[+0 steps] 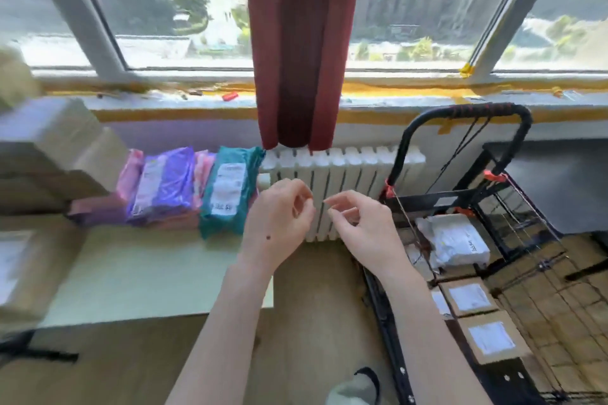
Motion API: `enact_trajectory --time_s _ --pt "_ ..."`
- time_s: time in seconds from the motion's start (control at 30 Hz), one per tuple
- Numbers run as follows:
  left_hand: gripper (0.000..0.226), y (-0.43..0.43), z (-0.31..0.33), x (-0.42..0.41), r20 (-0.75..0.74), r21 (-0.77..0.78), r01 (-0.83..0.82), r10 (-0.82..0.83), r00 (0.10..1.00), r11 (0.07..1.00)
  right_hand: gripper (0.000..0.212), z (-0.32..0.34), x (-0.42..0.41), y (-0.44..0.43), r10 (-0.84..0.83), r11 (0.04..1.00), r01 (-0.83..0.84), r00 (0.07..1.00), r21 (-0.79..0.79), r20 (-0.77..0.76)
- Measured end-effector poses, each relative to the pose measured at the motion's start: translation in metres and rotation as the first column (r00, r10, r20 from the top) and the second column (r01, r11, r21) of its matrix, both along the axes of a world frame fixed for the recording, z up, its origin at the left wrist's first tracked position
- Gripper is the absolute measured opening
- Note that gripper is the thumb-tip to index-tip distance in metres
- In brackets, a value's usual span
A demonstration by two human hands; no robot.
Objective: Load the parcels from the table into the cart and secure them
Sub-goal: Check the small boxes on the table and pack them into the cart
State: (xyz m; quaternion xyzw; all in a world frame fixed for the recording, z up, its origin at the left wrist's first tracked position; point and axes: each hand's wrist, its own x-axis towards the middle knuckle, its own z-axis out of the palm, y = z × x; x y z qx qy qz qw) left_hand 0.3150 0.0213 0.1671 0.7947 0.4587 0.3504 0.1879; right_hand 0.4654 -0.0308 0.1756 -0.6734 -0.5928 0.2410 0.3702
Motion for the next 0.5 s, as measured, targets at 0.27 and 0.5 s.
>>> enact_trajectory --time_s 0.27,0.5 --pt "0.005 -0.040 0.000 -0.155 0.037 -0.030 -0.333 0.334 0.942 0.942 0.013 -0.009 -0.144 0.011 0.270 0.962 -0.273 0.960 -0.027 -0.078" --pt "0.010 -0.046 -0.003 -0.250 0.030 -0.057 -0.573 0.575 0.818 0.818 0.014 -0.010 -0.243 0.041 0.515 0.856 -0.517 0.856 -0.031 -0.056"
